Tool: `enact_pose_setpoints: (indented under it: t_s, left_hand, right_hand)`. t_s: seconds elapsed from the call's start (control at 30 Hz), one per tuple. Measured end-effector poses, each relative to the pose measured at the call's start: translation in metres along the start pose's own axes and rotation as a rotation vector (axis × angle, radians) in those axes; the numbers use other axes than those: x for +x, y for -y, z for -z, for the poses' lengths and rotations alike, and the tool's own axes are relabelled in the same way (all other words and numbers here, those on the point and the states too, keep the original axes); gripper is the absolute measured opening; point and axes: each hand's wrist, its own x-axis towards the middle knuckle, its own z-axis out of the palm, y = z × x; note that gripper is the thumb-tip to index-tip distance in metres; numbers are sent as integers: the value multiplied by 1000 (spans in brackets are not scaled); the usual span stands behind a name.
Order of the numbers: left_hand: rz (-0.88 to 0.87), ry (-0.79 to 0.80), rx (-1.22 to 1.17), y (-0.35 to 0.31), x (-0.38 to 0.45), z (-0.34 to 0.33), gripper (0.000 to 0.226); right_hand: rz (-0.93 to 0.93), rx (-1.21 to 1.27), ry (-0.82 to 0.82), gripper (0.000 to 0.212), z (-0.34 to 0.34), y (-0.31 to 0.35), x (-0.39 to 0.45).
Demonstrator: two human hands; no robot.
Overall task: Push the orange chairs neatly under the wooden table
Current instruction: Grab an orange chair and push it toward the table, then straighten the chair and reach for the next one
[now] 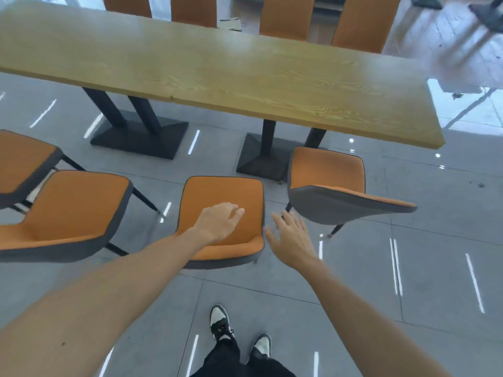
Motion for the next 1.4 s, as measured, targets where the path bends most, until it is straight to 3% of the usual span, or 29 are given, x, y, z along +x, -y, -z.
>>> enact_pose_setpoints:
  t_s: [0.17,0.27,0.4,0.5,0.9,1.4]
  left_hand:
    - [146,27,22,53,-56,-24,60]
    - [188,-41,50,80,-77,-41,59]
    - [125,-199,180,106,-85,-59,56]
    - [77,-201,250,118,-70,-64,56]
    - [-178,-198,273,143,19,-12,57]
    - [-219,-208,298,99,150,22,59]
  right_hand:
    - [66,96,108,59,-52,41,-20]
    - [64,95,183,57,-78,51,-22]
    - [84,44,44,42,-92,58,-16]
    - [130,40,-28,37,-98,71,5]
    - [-199,104,-105,40,-100,103,67]
    - [-232,22,-141,38,-48,45,193]
